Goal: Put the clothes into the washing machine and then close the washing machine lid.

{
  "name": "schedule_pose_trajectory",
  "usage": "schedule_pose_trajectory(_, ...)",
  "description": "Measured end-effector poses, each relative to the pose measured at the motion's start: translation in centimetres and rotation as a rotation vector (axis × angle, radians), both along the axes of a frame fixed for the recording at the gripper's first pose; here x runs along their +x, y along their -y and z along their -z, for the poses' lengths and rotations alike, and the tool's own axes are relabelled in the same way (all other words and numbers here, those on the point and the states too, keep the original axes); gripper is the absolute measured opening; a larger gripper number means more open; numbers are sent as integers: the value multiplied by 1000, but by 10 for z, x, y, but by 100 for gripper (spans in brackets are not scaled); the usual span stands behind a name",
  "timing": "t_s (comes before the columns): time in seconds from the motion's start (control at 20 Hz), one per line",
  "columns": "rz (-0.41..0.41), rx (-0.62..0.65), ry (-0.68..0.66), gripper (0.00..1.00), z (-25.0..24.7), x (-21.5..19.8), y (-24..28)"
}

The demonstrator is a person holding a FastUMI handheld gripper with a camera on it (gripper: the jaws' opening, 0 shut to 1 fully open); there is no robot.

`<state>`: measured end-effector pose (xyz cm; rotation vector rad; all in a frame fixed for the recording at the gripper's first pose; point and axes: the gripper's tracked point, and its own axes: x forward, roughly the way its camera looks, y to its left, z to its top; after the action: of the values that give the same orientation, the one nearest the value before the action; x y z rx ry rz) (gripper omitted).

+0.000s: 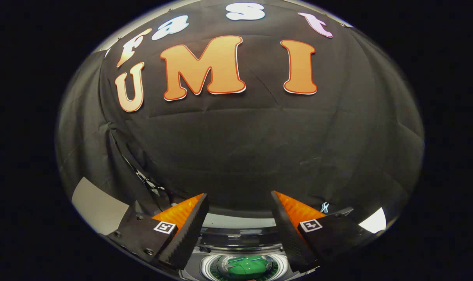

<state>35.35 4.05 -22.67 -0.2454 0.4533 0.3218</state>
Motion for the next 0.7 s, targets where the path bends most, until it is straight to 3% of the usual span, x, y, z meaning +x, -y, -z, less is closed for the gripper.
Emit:
schedule_pose_trajectory(0.3, -1, -35, -9, 99, 31, 0, 3)
schedule_pose_trajectory(0.7, 12, -6, 26, 100, 30, -16, 7)
